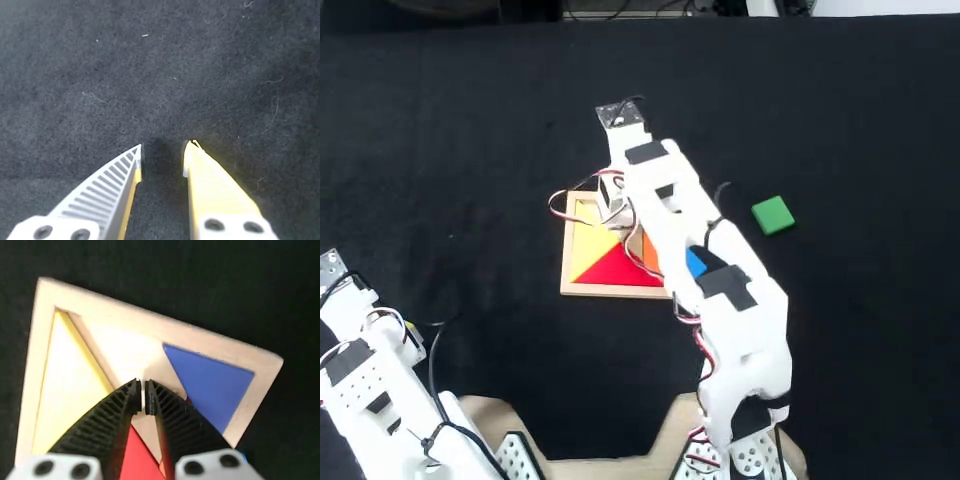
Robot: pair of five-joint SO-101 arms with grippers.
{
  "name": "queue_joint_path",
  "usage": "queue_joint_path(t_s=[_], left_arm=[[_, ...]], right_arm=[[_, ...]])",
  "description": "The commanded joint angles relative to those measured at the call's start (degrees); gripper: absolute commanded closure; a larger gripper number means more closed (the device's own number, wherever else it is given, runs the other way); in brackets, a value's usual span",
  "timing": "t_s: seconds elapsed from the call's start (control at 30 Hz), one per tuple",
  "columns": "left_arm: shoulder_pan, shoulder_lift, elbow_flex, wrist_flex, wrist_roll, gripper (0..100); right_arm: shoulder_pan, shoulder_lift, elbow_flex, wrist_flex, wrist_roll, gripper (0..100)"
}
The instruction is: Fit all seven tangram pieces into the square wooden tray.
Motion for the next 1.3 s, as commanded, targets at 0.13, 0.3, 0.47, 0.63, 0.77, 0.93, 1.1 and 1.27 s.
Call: queue_joint_path(t_s=[0.13,0.3,0.47,0.63,0.77,0.93,1.1,1.27], left_arm=[[-0.4,-0.9,-0.4,-1.0,0.6,85],[-0.4,-0.9,-0.4,-1.0,0.6,85],[-0.4,-0.9,-0.4,-1.0,0.6,85],[-0.4,-0.9,-0.4,-1.0,0.6,85],[-0.4,-0.9,-0.4,-1.0,0.6,85],[-0.4,-0.9,-0.4,-1.0,0.6,85],[-0.4,-0.9,-0.4,-1.0,0.6,85],[-0.4,-0.9,-0.4,-1.0,0.6,85]], right_arm=[[0.8,-0.5,-3.6,3.8,0.3,98.8],[0.4,-0.5,-4.5,3.6,0.3,98.8],[0.0,-0.1,-5.4,-3.3,0.6,98.8],[-0.5,0.0,-5.4,-4.7,0.7,98.8],[-2.3,1.8,-5.7,-4.3,2.4,98.8],[-6.2,4.0,-5.8,-3.9,4.0,98.8],[-8.4,4.0,-5.8,-1.4,3.9,98.8],[-8.5,4.0,-5.9,-1.6,3.9,98.8]])
